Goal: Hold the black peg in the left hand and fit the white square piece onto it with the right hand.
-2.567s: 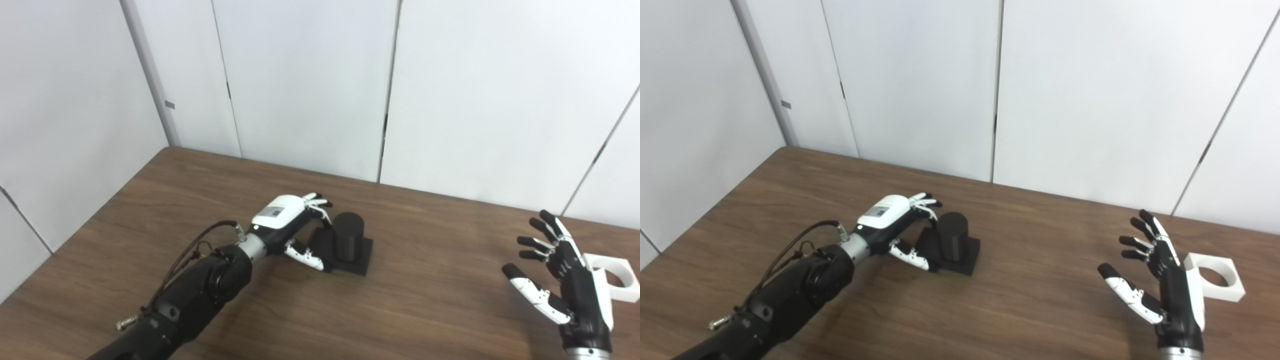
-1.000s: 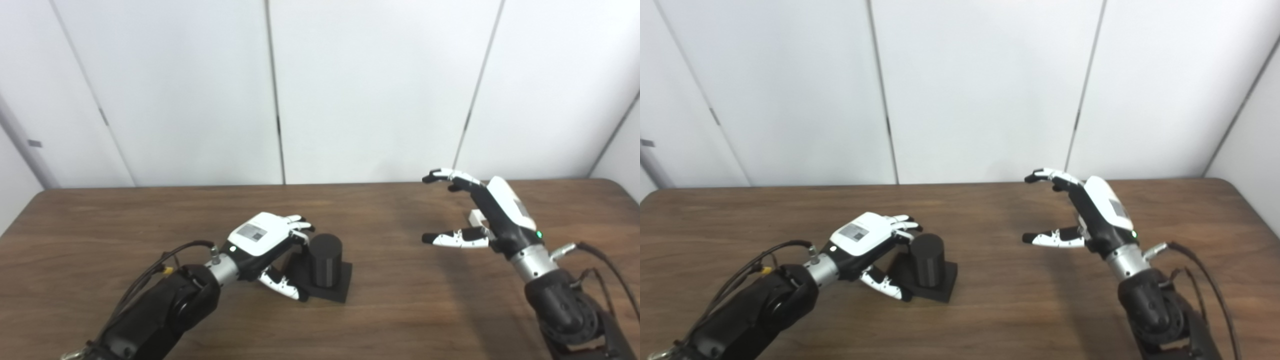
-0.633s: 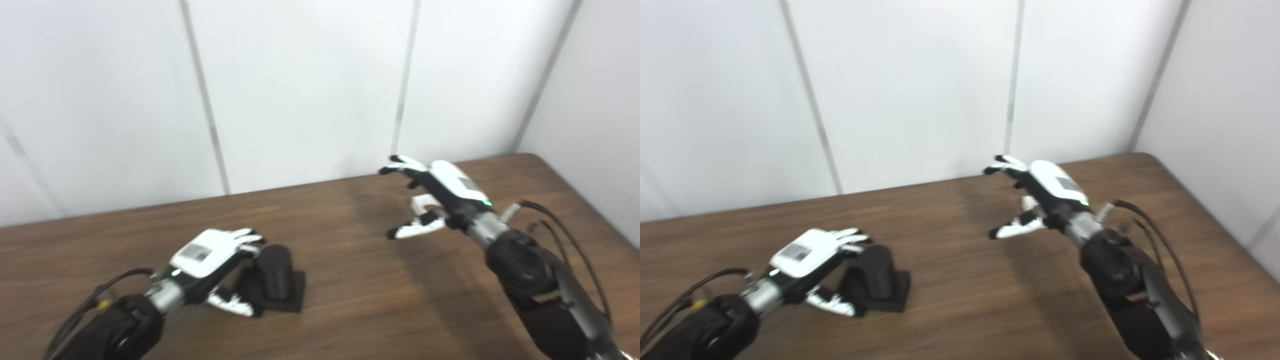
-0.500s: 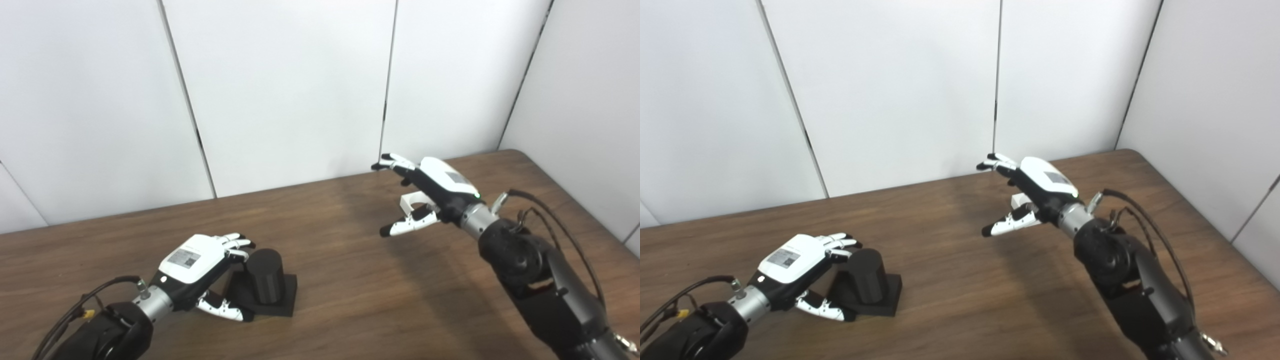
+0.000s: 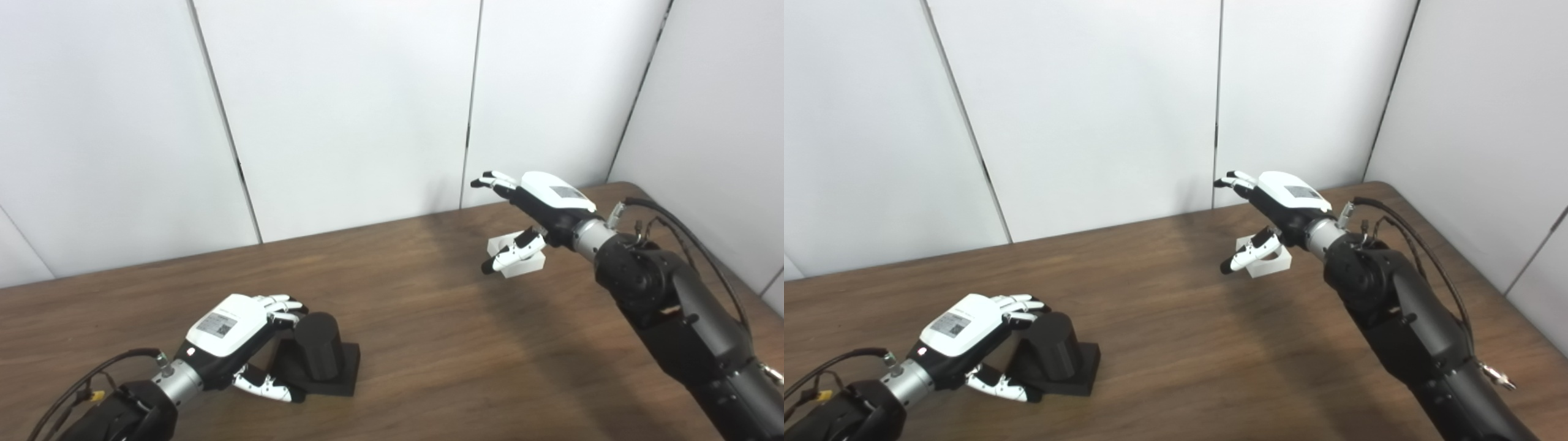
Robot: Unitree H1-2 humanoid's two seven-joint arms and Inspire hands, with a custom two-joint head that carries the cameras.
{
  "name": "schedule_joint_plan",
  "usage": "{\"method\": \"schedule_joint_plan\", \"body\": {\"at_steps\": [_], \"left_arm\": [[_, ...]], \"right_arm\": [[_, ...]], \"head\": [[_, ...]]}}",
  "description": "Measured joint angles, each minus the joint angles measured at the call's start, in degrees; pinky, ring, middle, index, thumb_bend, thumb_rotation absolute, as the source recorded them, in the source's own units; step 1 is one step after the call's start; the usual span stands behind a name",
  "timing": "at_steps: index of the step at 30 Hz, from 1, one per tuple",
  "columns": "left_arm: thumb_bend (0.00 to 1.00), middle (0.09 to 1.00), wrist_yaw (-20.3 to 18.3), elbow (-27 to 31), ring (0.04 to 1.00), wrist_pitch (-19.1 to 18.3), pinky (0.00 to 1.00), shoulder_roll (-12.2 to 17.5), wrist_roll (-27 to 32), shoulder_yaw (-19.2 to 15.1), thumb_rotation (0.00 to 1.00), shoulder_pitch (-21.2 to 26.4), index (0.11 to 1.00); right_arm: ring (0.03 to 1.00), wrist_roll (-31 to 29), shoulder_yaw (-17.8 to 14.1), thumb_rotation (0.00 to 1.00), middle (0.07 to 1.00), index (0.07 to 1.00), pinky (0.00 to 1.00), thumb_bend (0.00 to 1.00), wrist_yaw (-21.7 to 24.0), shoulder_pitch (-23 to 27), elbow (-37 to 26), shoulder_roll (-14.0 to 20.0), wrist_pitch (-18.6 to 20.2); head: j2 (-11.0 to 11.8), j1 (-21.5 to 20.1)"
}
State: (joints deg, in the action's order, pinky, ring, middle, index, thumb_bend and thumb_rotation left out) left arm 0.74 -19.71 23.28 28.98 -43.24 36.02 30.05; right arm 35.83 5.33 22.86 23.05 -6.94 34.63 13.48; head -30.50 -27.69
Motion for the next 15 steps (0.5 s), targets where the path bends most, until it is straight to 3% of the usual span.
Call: {"method": "schedule_joint_plan", "body": {"at_steps": [6, 9, 15], "left_arm": [[0.52, 0.839, -0.1, 0.5, 0.868, 0.0, 0.79, 0.1, 0.0, -0.3, 0.06, -0.5, 0.49], [0.52, 0.84, -0.1, 0.8, 0.866, 0.0, 0.78, 0.1, 0.0, -0.4, 0.06, -0.7, 0.49], [0.52, 0.839, -0.1, 0.7, 0.865, 0.1, 0.78, 0.2, 0.0, -0.4, 0.07, -0.7, 0.49]], "right_arm": [[0.947, -1.0, 0.2, 0.3, 0.988, 0.965, 0.82, 0.98, 2.3, 0.1, 0.3, 0.3, 1.5], [0.981, -1.0, 0.4, 0.29, 0.999, 0.976, 0.9, 1.0, 3.6, 0.6, 1.1, 1.0, 2.2], [1.0, 3.1, 4.6, 0.29, 1.0, 1.0, 1.0, 1.0, 10.2, 3.2, 1.4, 4.4, 7.1]], "head": [[0.2, 0.4], [0.4, 0.6], [0.4, 0.5]]}}
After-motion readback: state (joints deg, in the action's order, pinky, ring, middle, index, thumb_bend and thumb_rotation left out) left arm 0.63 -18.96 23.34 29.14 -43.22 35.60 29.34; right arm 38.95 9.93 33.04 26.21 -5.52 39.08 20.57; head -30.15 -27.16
